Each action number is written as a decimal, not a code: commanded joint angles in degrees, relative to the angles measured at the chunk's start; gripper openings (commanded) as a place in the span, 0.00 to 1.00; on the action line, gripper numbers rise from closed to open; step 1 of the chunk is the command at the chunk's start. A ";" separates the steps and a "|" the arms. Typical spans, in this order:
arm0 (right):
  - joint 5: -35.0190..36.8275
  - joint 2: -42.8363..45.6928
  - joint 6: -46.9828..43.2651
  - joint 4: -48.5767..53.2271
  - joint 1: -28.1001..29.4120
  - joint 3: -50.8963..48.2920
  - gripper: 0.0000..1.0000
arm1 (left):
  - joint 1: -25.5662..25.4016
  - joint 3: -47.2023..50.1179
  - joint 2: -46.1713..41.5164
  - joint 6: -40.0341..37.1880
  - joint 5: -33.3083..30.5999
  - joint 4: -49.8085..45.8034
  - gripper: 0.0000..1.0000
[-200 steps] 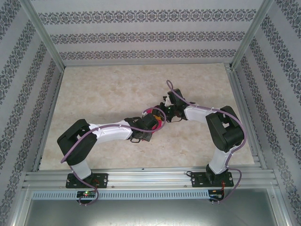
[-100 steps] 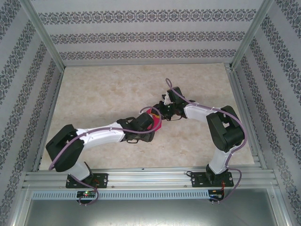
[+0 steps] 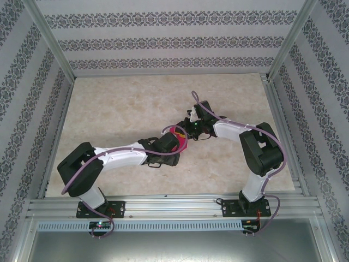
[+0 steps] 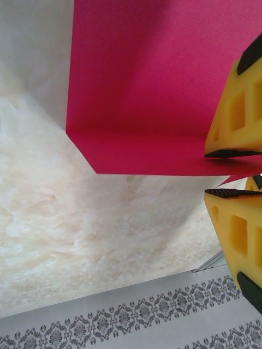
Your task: Fold a paper plane with a square sheet of paper (pick it up from the middle)
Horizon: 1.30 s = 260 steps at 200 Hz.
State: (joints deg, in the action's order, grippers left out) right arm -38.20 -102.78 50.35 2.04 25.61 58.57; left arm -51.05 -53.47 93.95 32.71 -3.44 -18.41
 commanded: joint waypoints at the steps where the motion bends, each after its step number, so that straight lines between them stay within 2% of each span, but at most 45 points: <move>1: -1.00 1.36 -1.39 0.88 -0.47 0.93 0.25 | -0.46 -2.50 1.57 1.22 -2.25 1.42 0.66; 24: -1.00 1.68 -1.41 1.11 -0.41 0.98 0.25 | -0.54 -2.45 2.29 1.64 -2.84 2.30 0.62; 83: -0.65 1.93 -1.48 1.79 -0.46 0.78 0.25 | -0.70 -2.41 2.88 1.44 -3.69 2.29 0.43; 119: -0.87 1.97 -1.62 1.92 -0.44 0.88 0.25 | -0.76 -3.48 4.04 1.05 -4.15 1.39 0.40; 161: -0.97 1.97 -2.07 2.79 -0.54 1.40 0.15 | -0.80 -3.53 4.47 0.61 -4.82 1.19 0.42; 260: -0.85 2.17 -2.36 3.89 -0.64 2.03 0.16 | -0.83 -4.26 5.68 0.07 -5.27 0.44 0.31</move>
State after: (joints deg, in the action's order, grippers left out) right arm -38.48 -102.35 49.10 4.97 25.58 59.20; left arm -51.07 -56.40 98.76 33.47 -7.07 -17.17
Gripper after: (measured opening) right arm 0.154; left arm 0.327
